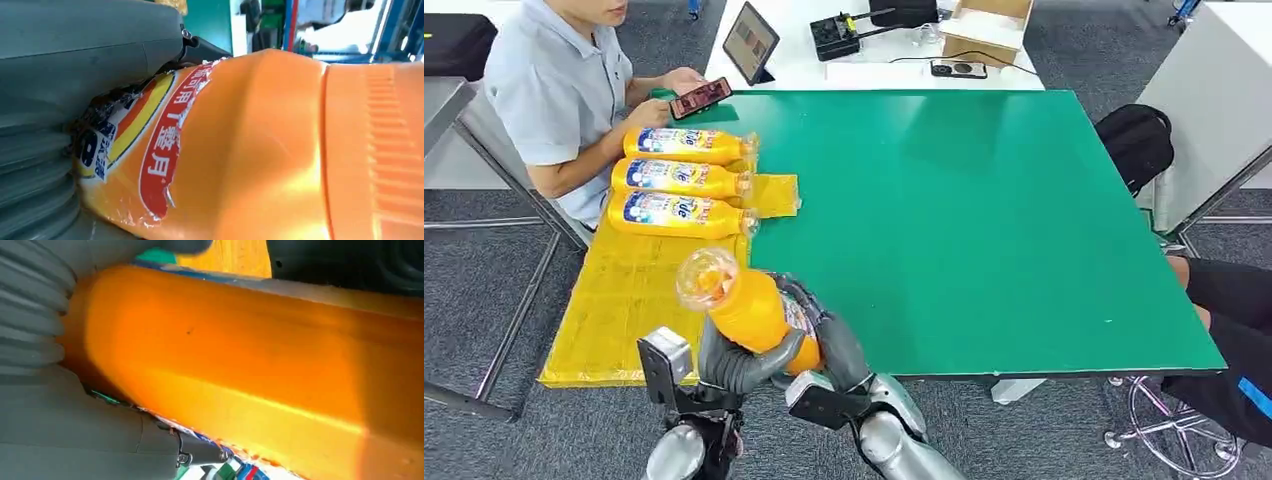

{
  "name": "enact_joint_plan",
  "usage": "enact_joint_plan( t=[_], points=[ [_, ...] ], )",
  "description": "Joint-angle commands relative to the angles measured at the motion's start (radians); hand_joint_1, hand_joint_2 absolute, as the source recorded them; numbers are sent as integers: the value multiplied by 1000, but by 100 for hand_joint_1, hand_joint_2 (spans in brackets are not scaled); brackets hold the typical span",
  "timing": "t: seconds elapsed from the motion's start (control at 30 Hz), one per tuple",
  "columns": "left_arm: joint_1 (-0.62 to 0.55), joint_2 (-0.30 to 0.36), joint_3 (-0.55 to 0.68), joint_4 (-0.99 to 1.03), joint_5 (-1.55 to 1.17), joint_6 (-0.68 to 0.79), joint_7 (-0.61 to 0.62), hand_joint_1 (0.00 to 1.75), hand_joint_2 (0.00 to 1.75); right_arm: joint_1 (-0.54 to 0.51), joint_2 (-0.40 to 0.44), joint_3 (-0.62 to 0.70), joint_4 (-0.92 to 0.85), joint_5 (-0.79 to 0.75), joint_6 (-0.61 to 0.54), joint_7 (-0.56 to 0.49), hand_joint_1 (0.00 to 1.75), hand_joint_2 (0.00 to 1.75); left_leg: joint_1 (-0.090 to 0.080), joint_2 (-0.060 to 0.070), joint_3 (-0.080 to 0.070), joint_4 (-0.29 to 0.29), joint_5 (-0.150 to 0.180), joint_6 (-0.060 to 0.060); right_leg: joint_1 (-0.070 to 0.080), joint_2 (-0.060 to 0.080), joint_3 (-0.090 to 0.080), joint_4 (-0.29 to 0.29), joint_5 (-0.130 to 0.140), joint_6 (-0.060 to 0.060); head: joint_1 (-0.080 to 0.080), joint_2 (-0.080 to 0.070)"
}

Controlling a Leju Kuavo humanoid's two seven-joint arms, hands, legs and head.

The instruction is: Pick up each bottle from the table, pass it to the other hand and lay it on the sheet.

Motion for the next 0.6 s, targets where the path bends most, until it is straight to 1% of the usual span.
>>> enact_joint_plan(
  t=[0.03, 0.07, 0.1, 0.17, 0.2, 0.3, 0.33, 0.37, 0.47, 0.5, 0.57, 0.6],
  points=[
    [-13, 32, -27, 25, 60, -99, 26, 175, 175, 5, -6, -7, 14, -16, -27, 1, 0, 0, 0, 0, 6, -1, -2, 2, 1, -2, 6, -2, -2, -3, 0, 0],
    [-14, 32, -19, 29, 60, -101, 27, 175, 175, 8, -9, -14, 0, -22, -30, -7, 0, 0, 0, -1, 3, -1, 0, 1, 0, -2, 3, -1, -1, -2, 0, 0],
    [-16, 35, -16, 30, 60, -101, 27, 175, 175, 6, -12, -15, -3, -22, -28, -6, 0, 0, 0, -1, 4, -1, -1, 2, 1, -2, 5, -1, -1, -3, 0, 0],
    [-24, 34, 9, 42, 6, -57, 28, 175, 175, 16, -16, -33, -34, -34, -30, -12, 0, 0, 0, 0, 5, -1, -1, 1, 1, -2, 5, -1, -1, -3, 0, 0],
    [-26, 36, 12, 42, 8, -58, 28, 175, 175, 14, -18, -34, -36, -34, -30, -12, 0, 0, 0, -1, 3, -1, -1, 1, 1, -2, 3, -1, -1, -2, 0, 0],
    [-47, 39, 54, 69, -82, 21, 30, 175, 175, 30, -25, -54, -72, -36, -48, -26, 0, 0, 0, -1, 6, -2, -1, 2, 1, -3, 7, -2, -2, -4, 0, 0],
    [-53, 42, 66, 74, -90, 28, 30, 175, 175, 33, -28, -58, -78, -37, -47, -27, 0, 0, 0, -1, 7, -2, -1, 2, 1, -3, 7, -2, -2, -4, 0, 0],
    [-63, 44, 88, 87, -163, 91, 32, 175, 175, 43, -27, -74, -95, -42, -66, -42, 0, 0, 0, -1, 3, -2, 0, 1, 0, -3, 3, -1, -1, -2, 0, 0],
    [-73, 49, 132, 102, -215, 136, 42, 175, 175, 63, -21, -110, -119, -51, -111, -52, 0, 0, 0, -2, 5, -2, 0, 1, 1, -3, 5, -2, -1, -3, 0, 0],
    [-74, 52, 137, 102, -212, 135, 42, 175, 175, 64, -23, -111, -120, -51, -111, -52, 0, 0, 0, -1, 3, -2, 0, 1, 0, -2, 3, -1, 0, -2, 0, 0],
    [-79, 56, 161, 110, -253, 167, 49, 175, 175, 75, -14, -139, -129, -55, -157, -62, 0, 0, 0, -1, 6, -2, 0, 2, 1, -3, 6, -2, -1, -4, 0, 0],
    [-83, 62, 174, 114, -272, 182, 51, 175, 175, 80, -12, -151, -134, -66, -164, -65, 0, 0, 0, -1, 4, -2, 0, 1, 0, -2, 4, -1, -1, -3, 0, 0]
  ],
)
